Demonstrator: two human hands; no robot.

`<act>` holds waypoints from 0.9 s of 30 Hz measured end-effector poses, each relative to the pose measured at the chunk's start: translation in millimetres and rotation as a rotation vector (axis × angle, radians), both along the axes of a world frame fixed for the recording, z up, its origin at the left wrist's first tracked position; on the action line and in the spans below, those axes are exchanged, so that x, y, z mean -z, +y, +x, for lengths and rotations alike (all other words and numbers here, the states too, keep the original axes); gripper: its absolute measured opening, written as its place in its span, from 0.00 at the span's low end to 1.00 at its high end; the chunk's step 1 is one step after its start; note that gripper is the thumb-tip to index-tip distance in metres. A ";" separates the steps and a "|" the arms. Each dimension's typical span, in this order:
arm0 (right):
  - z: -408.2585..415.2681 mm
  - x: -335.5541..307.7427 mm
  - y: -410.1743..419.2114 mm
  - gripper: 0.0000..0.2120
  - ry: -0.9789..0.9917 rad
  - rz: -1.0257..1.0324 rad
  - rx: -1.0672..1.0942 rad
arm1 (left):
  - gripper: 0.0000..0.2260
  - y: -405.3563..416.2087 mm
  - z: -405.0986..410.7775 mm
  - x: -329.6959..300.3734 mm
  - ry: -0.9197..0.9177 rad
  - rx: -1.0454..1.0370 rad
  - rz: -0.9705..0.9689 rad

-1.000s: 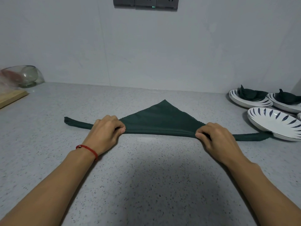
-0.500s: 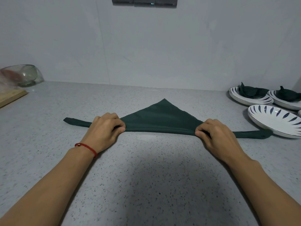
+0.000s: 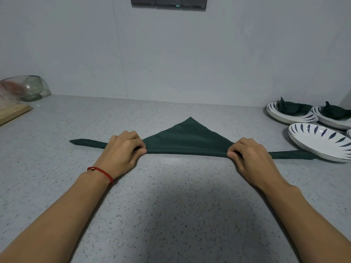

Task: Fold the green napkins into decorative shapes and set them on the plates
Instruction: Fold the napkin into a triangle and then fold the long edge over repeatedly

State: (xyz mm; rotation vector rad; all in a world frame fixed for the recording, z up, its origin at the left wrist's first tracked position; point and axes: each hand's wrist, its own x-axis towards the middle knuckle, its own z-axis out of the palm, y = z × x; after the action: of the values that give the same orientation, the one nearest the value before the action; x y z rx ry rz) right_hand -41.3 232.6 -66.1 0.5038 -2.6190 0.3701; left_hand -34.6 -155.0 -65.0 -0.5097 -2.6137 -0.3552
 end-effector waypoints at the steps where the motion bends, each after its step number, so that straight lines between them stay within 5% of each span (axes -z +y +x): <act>1: -0.9 -0.3 -1.2 0.05 0.008 0.006 0.005 | 0.03 0.7 -1.0 -1.1 0.003 -0.005 0.002; 15: -5.8 1.5 -1.7 0.04 0.027 0.024 0.000 | 0.02 2.7 -1.3 -2.8 0.012 -0.019 -0.012; 27: -4.0 2.7 -1.7 0.06 0.008 0.025 0.000 | 0.14 8.6 -1.6 0.4 -0.013 -0.023 -0.029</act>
State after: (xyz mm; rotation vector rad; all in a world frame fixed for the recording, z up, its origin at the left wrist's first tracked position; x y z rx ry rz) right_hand -45.3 231.0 -68.7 0.5126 -2.6194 0.3348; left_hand -36.2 -146.5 -65.4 -0.4879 -2.6383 -0.3152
